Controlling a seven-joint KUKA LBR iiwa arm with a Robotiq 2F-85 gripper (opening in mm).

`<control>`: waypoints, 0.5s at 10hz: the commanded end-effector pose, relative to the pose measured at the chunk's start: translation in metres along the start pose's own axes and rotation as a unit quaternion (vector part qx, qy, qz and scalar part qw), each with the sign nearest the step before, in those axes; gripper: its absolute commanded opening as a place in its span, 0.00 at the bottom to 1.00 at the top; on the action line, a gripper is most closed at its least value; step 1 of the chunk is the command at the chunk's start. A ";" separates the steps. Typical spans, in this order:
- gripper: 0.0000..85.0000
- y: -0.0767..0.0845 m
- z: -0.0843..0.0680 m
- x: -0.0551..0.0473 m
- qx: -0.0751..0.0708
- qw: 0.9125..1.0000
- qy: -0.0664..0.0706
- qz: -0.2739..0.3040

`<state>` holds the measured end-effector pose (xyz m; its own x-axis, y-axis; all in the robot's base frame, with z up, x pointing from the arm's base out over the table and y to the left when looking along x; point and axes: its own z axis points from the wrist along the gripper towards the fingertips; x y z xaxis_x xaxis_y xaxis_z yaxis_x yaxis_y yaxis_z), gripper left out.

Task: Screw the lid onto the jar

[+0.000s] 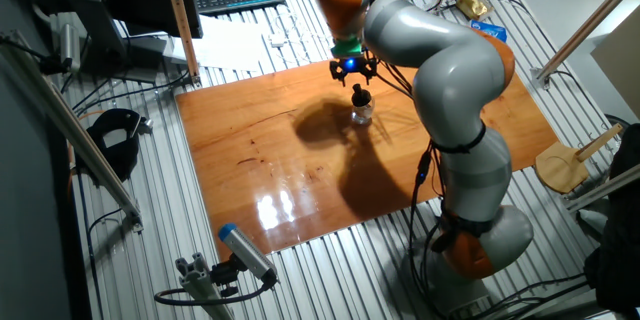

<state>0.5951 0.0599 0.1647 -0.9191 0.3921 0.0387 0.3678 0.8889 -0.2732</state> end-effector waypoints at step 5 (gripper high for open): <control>0.60 -0.005 0.009 0.000 -0.007 1.000 -0.008 -0.004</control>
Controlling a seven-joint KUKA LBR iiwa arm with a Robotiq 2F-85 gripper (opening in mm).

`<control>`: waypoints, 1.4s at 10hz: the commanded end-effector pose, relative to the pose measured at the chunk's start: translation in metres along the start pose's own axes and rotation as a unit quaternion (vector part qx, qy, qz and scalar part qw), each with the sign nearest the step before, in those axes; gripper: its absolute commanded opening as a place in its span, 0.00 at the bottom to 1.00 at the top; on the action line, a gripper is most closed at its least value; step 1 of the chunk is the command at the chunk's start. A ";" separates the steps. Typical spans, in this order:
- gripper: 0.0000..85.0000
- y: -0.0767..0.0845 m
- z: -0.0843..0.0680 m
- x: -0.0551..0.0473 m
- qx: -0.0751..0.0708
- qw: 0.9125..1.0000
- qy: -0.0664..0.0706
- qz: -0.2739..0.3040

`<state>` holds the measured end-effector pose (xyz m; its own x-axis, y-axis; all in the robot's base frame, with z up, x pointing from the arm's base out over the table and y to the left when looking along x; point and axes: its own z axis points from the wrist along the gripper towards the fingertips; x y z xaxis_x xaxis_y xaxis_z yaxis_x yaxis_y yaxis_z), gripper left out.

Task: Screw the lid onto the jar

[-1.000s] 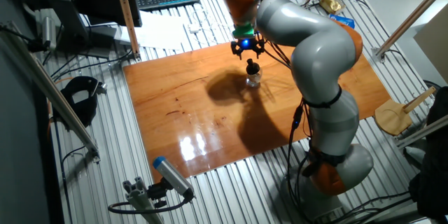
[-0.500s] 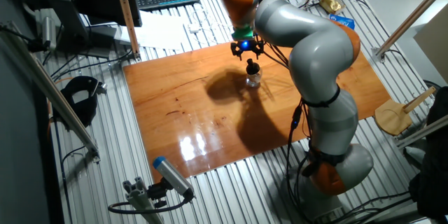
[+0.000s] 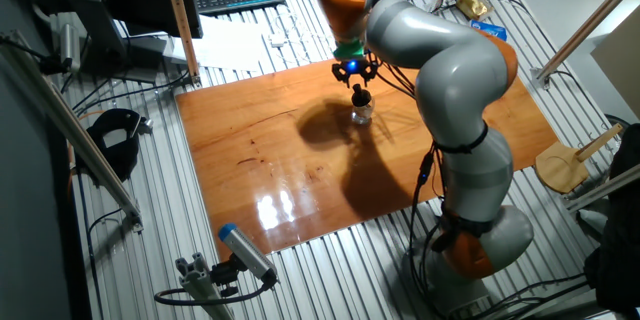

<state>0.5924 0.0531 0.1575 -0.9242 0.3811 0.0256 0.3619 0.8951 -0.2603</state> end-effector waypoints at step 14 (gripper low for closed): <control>0.00 -0.012 -0.007 0.003 -0.027 0.998 0.010 -0.064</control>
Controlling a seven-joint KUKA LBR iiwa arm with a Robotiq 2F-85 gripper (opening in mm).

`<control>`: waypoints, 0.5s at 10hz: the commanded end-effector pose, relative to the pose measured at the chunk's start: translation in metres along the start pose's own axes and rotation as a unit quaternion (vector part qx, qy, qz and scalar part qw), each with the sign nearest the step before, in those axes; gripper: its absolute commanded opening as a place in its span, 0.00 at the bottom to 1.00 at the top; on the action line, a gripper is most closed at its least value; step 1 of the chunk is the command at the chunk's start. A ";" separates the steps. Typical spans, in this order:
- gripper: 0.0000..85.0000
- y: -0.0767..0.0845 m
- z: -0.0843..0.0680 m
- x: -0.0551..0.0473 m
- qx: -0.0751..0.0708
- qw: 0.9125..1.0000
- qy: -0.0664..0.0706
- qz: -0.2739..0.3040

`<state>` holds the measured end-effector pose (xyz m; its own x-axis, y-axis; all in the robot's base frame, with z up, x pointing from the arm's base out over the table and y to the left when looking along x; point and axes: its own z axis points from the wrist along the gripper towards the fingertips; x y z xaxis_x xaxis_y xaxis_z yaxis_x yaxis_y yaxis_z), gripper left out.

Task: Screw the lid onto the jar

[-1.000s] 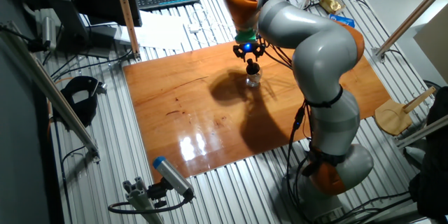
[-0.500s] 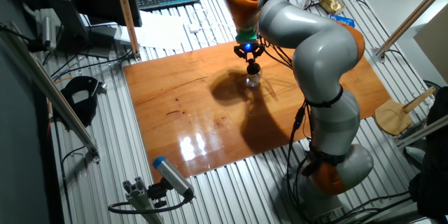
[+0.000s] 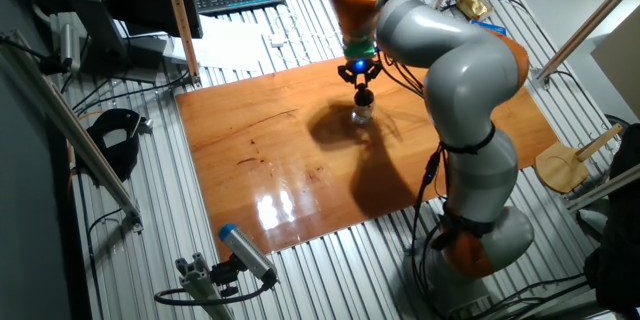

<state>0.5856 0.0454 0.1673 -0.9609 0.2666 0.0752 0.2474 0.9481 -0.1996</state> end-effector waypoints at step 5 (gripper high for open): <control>0.00 -0.003 -0.004 0.001 -0.049 0.998 -0.018 -0.020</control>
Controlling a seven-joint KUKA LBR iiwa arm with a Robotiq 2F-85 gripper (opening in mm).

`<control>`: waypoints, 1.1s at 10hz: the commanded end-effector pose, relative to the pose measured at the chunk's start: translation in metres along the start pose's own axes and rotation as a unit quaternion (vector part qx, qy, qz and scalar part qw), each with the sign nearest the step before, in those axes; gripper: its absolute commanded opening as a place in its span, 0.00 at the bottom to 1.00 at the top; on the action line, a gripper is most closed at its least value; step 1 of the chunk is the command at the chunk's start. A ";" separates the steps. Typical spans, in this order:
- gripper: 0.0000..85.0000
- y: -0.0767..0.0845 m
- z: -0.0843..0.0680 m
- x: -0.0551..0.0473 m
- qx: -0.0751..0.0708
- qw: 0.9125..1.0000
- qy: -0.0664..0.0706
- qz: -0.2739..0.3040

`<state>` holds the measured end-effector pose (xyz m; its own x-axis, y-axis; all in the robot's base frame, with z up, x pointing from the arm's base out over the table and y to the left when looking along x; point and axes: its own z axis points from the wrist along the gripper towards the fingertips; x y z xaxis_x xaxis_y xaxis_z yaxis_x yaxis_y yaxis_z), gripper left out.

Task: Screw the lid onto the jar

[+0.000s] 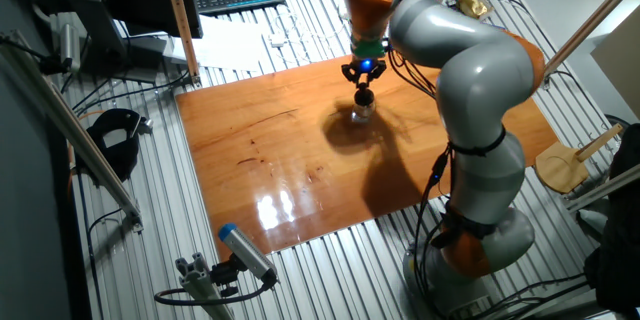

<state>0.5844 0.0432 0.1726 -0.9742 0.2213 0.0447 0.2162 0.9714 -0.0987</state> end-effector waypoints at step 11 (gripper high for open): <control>0.00 -0.013 -0.007 0.008 -0.088 0.992 -0.048 -0.079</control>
<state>0.5740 0.0327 0.1810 -0.9968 0.0630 -0.0500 0.0589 0.9952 0.0786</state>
